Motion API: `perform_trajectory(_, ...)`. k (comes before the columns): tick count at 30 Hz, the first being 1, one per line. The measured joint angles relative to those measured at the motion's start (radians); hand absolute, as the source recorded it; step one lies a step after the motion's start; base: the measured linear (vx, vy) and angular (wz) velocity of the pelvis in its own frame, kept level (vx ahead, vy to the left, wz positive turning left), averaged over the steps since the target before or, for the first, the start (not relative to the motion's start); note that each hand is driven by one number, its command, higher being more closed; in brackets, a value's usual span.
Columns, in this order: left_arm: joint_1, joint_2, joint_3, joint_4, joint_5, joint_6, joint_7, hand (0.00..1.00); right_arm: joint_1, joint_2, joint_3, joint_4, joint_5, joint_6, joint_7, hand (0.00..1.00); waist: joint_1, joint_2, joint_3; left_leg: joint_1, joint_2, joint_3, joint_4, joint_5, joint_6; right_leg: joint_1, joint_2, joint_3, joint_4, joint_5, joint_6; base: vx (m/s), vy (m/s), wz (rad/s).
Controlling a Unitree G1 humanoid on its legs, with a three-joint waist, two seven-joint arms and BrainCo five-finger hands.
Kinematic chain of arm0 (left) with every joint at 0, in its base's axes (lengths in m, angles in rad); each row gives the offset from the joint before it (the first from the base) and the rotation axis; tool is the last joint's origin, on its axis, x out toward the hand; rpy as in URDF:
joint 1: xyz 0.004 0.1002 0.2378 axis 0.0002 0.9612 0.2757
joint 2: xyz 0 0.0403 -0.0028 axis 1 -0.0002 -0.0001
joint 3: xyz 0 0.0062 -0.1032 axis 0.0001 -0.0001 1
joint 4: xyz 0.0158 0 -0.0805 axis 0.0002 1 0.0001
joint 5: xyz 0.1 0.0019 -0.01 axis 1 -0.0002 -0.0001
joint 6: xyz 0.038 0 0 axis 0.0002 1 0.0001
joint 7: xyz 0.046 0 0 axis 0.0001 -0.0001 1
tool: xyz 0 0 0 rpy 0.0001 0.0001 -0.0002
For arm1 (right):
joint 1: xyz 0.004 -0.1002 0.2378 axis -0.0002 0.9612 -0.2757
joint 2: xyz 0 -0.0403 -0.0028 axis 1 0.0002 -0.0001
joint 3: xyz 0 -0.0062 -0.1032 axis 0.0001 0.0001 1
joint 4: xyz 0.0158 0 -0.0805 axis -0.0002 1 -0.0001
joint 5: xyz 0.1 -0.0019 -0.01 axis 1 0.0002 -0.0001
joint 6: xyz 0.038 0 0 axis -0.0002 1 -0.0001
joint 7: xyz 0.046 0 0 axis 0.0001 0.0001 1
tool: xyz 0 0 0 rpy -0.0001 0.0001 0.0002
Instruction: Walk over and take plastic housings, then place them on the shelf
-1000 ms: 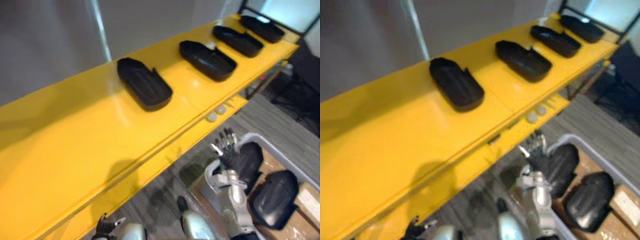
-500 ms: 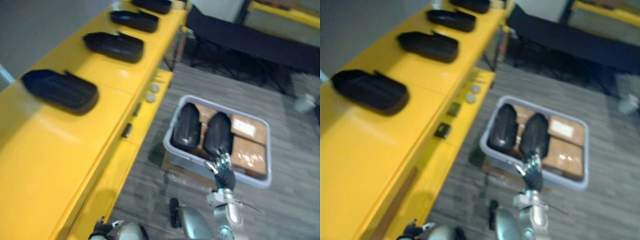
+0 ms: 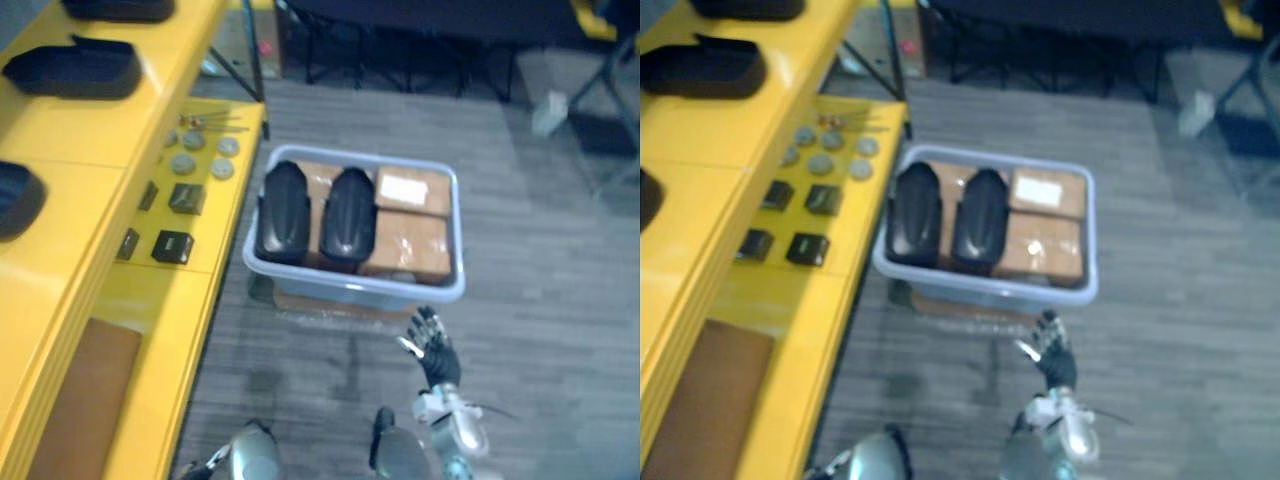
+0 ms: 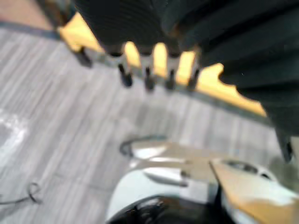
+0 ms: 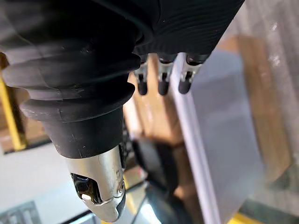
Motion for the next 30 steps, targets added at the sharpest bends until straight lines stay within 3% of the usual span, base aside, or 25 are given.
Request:
perform_trajectory(5,0.006,0.022,-0.006,-0.020,0.045,-0.039,0.086,0.00,0.014,0.017,0.002,-0.001,0.002,0.012,-0.017,0.00,0.003,-0.044,0.002,0.012,-0.017,-0.001,-0.080,0.029,-0.008,-0.038,0.010,0.019,-0.034,0.014,-0.008,-0.12,-0.033,-0.17)
perform_trajectory(10,-0.005,0.031,-0.018,-0.049,0.044,-0.036,0.090,0.00,-0.016,0.029,-0.026,0.004,-0.005,0.024,-0.079,0.00,0.004,-0.047,-0.002,0.008,-0.043,-0.027,-0.099,0.049,0.003,-0.029,0.006,0.019,-0.096,0.067,-0.004,0.05,0.041,-0.06)
perform_trajectory(13,-0.012,0.029,-0.019,-0.079,0.034,-0.036,0.094,0.00,-0.115,0.029,-0.077,0.024,-0.029,0.011,-0.131,0.00,0.009,-0.030,0.006,-0.008,-0.052,-0.052,-0.099,0.055,0.010,-0.004,0.005,0.007,-0.146,0.101,0.004,0.09,0.035,0.10)
perform_trajectory(19,-0.014,0.019,-0.046,-0.121,0.036,-0.035,0.093,0.00,-0.477,-0.048,-0.202,0.234,0.004,0.013,-0.224,0.00,0.066,0.005,0.033,-0.026,-0.084,-0.120,-0.118,0.076,0.026,0.040,-0.017,-0.060,-0.197,0.128,0.010,0.00,0.037,0.31)
perform_trajectory(23,-0.013,0.006,-0.044,-0.131,0.033,-0.035,0.081,0.00,-0.765,-0.184,-0.283,0.412,0.097,-0.004,-0.226,0.00,0.112,0.026,0.090,-0.060,-0.109,-0.186,-0.114,0.093,0.033,0.048,-0.037,-0.111,-0.189,0.132,0.012,-0.10,0.037,0.40)
perform_trajectory(26,-0.007,-0.001,-0.043,-0.132,0.027,-0.033,0.060,0.00,-0.912,-0.278,-0.297,0.531,0.104,-0.032,-0.227,0.00,0.145,0.035,0.112,-0.109,-0.132,-0.214,-0.103,0.104,0.041,0.020,-0.056,-0.132,-0.184,0.144,0.016,-0.10,0.049,0.29)
perform_trajectory(30,-0.004,-0.024,-0.047,-0.125,0.026,-0.037,0.036,0.00,-1.076,-0.402,-0.275,0.675,0.111,-0.029,-0.195,0.00,0.166,0.070,0.143,-0.178,-0.159,-0.254,-0.043,0.096,0.053,-0.003,-0.082,-0.166,-0.160,0.146,0.020,-0.07,0.074,0.31)
